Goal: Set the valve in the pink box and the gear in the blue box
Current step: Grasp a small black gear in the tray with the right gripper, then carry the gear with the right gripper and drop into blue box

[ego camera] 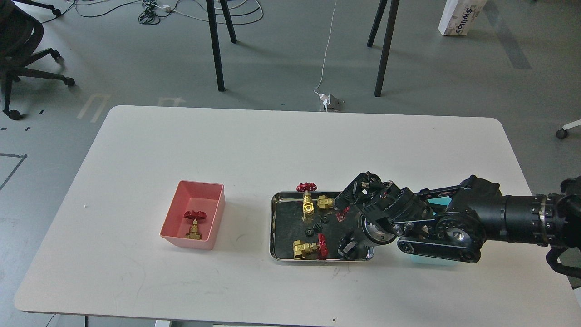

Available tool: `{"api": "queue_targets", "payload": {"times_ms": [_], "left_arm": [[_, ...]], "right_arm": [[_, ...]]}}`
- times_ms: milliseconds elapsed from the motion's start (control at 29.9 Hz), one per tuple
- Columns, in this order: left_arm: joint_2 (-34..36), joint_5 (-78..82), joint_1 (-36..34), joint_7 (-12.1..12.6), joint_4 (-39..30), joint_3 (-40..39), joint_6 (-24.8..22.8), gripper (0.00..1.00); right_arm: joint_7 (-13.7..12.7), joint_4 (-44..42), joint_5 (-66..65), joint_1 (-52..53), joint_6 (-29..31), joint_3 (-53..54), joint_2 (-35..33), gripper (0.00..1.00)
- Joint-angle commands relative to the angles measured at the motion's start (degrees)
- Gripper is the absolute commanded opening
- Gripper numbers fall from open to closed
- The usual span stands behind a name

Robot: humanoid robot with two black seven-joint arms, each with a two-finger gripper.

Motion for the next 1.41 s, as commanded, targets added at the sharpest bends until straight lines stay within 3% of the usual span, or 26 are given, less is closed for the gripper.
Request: {"api": "queue_targets", "payload": {"times_ms": [0, 100, 301, 703, 803, 1004, 1071, 1104, 1171, 1204, 1372], "left_arm": [[0.01, -0.08, 0.0, 0.0, 0.0, -0.05, -0.08, 0.91], [0.01, -0.08, 0.0, 0.0, 0.0, -0.05, -0.08, 0.91], [0.01, 0.01, 0.09, 0.0, 0.0, 0.03, -0.34, 0.91], [-0.08, 0.01, 0.0, 0.0, 0.0, -0.05, -0.34, 0.91], [-0.08, -0.08, -0.26, 0.0, 0.0, -0.05, -0.43, 0.91], [0.01, -0.08, -1.23, 0.0, 0.0, 0.03, -0.78, 0.91], [-0.08, -0.08, -1.14, 0.0, 0.0, 0.03, -0.87, 0.91], [-0.08, 0.01, -1.05, 0.0, 0.0, 0.03, -0.87, 0.91], [-0.16, 0.09, -0.7, 0.0, 0.0, 0.12, -0.87, 0.91], [-0.43, 0.09, -0.53, 0.0, -0.09, 0.12, -0.87, 0.91], [-1.65, 0.18, -0.17, 0.0, -0.18, 1.78, -2.09, 0.91]], "right_arm": [[-0.53, 0.26, 0.2, 0.43, 0.0, 0.1, 0.49, 0.09], [-0.8, 1.4, 0.46, 1.22, 0.0, 0.19, 0.5, 0.04], [-0.88, 3.24, 4.58, 5.52, 0.0, 3.35, -1.43, 0.04], [-1.06, 18.71, 9.69, 9.31, 0.0, 3.8, -30.6, 0.04], [-1.06, 20.91, 8.99, 7.82, 0.0, 2.57, -34.04, 0.04], [-1.15, 20.13, 7.23, 3.78, 0.0, 2.39, -33.96, 0.07], [-1.15, 18.9, 7.05, 2.2, 0.0, 2.91, -33.7, 0.18], [-1.15, 18.2, 7.05, 1.23, 0.0, 3.26, -33.26, 0.3], [-1.15, 17.14, 7.05, -0.09, 0.0, 4.23, -31.77, 0.63], [-1.15, 16.87, 7.14, -0.88, 0.0, 4.84, -31.24, 0.84], [-1.59, 16.35, 8.54, -1.5, 0.0, 10.89, -31.14, 0.94]]}}
